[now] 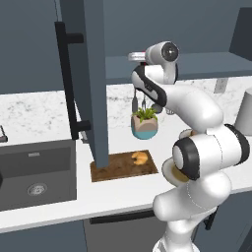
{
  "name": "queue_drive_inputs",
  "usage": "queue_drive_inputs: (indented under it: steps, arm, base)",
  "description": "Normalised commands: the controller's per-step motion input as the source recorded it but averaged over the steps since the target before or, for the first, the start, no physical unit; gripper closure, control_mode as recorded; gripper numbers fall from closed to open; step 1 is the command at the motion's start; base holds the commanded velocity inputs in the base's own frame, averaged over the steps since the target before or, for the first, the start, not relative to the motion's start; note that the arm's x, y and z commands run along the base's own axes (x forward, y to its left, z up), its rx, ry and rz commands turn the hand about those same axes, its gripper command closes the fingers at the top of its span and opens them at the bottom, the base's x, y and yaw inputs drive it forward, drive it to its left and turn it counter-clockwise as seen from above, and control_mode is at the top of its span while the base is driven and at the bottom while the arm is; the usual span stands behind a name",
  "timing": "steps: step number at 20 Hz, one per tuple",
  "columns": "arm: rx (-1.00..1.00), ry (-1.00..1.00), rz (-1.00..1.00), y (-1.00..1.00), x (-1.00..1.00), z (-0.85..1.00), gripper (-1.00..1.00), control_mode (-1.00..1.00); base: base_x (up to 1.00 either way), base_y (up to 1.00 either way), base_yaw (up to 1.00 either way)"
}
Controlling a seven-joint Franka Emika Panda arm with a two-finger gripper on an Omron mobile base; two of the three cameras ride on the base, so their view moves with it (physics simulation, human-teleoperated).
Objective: From the different types of pastries on the counter, select a croissant and place it on the cutting board. Then retrieve a jar of jam from the cabinet and place it alongside the croissant on the cutting board.
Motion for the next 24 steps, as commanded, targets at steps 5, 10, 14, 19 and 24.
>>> queue_drive_inputs:
  steps: [5,10,14,19,24]
  arm:
    - [0.0,0.0,0.0,0.0,0.0,0.0,1.0,-1.0]
    - [0.0,-0.03,0.0,-0.03,-0.16,0.0,1.0,-1.0]
    - [0.0,0.0,0.0,0.0,-0.14,0.0,1.0,-1.0]
    - [0.0,-0.03,0.0,-0.01,-0.28,0.0,1.0,-1.0]
    - [0.01,-0.23,0.0,0.0,-0.6,0.25,1.0,-1.0]
  base:
    - [0.0,0.0,0.0]
    - [0.0,0.0,0.0]
    - [0.0,0.0,0.0]
    - [0.0,0.0,0.0]
    - [0.0,0.0,0.0]
